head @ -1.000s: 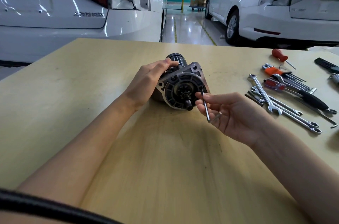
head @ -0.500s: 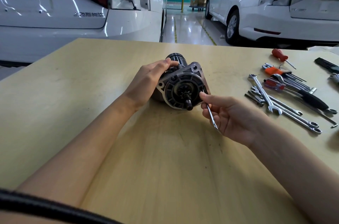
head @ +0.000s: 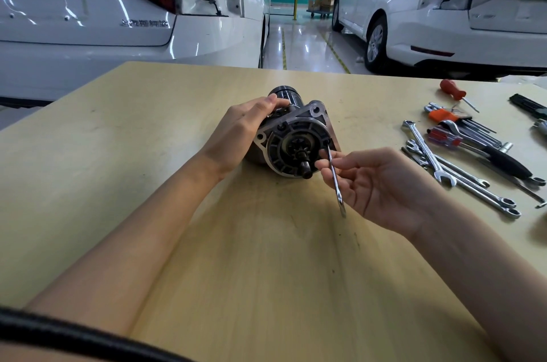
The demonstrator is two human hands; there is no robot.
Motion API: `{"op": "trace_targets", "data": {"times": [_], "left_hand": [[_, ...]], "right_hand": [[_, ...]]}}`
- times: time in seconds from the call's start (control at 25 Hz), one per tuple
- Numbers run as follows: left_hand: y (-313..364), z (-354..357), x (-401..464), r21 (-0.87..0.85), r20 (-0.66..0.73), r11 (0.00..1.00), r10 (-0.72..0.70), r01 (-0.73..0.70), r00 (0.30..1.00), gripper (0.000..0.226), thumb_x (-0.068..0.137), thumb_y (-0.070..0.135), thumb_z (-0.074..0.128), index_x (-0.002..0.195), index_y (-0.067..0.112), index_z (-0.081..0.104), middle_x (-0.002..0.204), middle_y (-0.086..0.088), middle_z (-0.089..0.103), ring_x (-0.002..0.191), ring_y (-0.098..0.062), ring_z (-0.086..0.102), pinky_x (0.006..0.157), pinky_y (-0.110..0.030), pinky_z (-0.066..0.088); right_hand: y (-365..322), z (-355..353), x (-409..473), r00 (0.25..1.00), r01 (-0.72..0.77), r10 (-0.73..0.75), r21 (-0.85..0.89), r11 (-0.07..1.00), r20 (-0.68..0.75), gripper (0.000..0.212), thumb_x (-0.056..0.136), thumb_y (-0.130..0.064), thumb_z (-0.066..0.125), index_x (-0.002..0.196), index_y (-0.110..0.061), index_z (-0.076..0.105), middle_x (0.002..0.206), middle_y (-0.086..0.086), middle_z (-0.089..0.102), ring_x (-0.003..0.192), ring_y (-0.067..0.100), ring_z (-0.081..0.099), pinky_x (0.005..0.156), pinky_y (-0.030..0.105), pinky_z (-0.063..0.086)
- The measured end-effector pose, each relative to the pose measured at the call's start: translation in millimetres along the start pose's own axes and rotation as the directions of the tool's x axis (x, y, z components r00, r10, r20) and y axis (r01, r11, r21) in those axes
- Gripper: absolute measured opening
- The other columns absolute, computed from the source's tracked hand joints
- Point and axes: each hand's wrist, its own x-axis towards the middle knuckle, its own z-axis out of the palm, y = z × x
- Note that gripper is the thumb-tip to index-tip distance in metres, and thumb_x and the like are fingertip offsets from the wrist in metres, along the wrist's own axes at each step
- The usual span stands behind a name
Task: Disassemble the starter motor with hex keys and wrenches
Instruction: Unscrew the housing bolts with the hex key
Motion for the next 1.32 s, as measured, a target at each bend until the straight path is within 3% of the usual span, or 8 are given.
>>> {"op": "trace_targets", "data": {"times": [0.44,0.64,0.88,1.08,1.32], "left_hand": [[0.4,-0.3,-0.8,0.001,0.000,1.000,0.015,-0.015,1.000,0.035,0.105,0.030,0.033,0.106,0.025,0.067,0.109,0.003,0.071,0.103,-0.008,0.066,0.095,-0.024,0.049],[-0.1,-0.5,-0.5,0.005,-0.002,1.000,0.012,-0.012,1.000,0.035,0.105,0.031,0.034,0.108,0.023,0.068,0.110,0.002,0.071,0.104,-0.009,0.066,0.096,-0.025,0.049],[1.5,0.1,-1.7,-0.027,0.004,1.000,0.003,-0.003,1.000,0.035,0.105,0.030,0.034,0.107,0.022,0.068,0.105,0.002,0.072,0.098,-0.008,0.068,0.087,-0.019,0.051],[1.8,0.6,-1.9,-0.031,-0.001,0.999,0.009,-0.009,1.000,0.034,0.105,0.029,0.034,0.105,0.022,0.068,0.104,0.002,0.072,0.096,-0.006,0.068,0.084,-0.015,0.051],[2.1,-0.2,-1.0,-0.024,0.000,1.000,0.008,-0.008,1.000,0.034,0.105,0.029,0.034,0.108,0.021,0.068,0.108,0.000,0.072,0.099,-0.007,0.067,0.086,-0.015,0.050]], "right_hand": [[2.2,1.1,0.8,1.000,0.017,-0.017,-0.023,1.000,-0.016,0.029,0.063,0.003,0.064,0.091,-0.004,0.060,0.069,0.011,0.068,0.054,0.013,0.067,0.044,0.016,0.052],[3.2,3.6,-1.0,0.999,0.024,-0.024,-0.030,0.999,-0.021,0.037,0.061,-0.003,0.069,0.097,-0.001,0.064,0.062,0.006,0.063,0.050,0.008,0.062,0.044,0.014,0.051],[3.7,3.6,0.5,0.999,0.014,-0.016,-0.060,0.998,-0.035,0.045,0.054,-0.010,0.075,0.097,0.001,0.067,0.061,0.003,0.058,0.047,0.008,0.058,0.043,0.013,0.049],[3.2,1.6,2.0,1.000,-0.004,0.004,-0.078,0.997,-0.006,0.017,0.079,-0.014,0.063,0.094,-0.006,0.067,0.065,0.004,0.063,0.049,0.008,0.059,0.041,0.012,0.046],[-0.4,0.2,0.1,1.000,-0.009,0.009,-0.045,0.999,-0.007,0.018,0.088,-0.003,0.052,0.096,-0.001,0.067,0.065,0.007,0.066,0.049,0.011,0.063,0.040,0.016,0.048]]}}
